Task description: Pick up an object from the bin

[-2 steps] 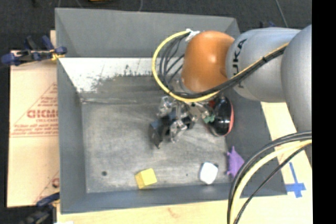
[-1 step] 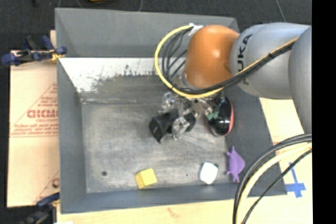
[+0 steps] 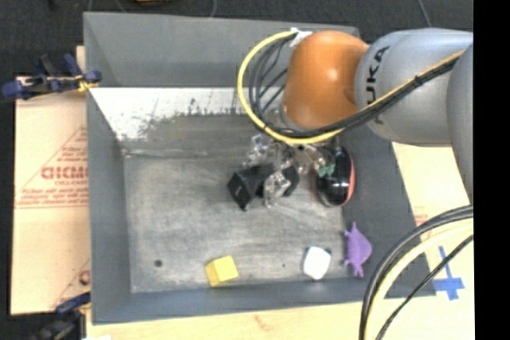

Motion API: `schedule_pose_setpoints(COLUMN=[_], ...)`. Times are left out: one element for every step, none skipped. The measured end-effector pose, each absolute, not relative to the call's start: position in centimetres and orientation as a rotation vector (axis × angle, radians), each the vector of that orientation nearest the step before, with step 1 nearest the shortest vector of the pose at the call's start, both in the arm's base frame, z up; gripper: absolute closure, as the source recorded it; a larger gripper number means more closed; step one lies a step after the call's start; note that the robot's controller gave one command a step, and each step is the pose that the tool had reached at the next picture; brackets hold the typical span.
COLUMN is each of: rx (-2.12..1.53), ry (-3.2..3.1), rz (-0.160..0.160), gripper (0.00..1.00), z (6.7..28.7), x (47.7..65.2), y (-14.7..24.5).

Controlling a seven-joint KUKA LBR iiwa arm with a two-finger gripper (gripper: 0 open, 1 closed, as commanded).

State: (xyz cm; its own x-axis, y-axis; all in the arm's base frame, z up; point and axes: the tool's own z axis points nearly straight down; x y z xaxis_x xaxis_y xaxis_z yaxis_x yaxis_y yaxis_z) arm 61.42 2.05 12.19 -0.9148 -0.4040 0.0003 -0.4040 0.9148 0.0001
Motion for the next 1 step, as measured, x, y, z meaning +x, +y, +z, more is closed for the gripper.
schedule_pose_setpoints(rx=[0.647], ry=[-3.074], rz=[0.0], gripper=[1.0], z=[13.23], x=[61.38], y=[2.02])
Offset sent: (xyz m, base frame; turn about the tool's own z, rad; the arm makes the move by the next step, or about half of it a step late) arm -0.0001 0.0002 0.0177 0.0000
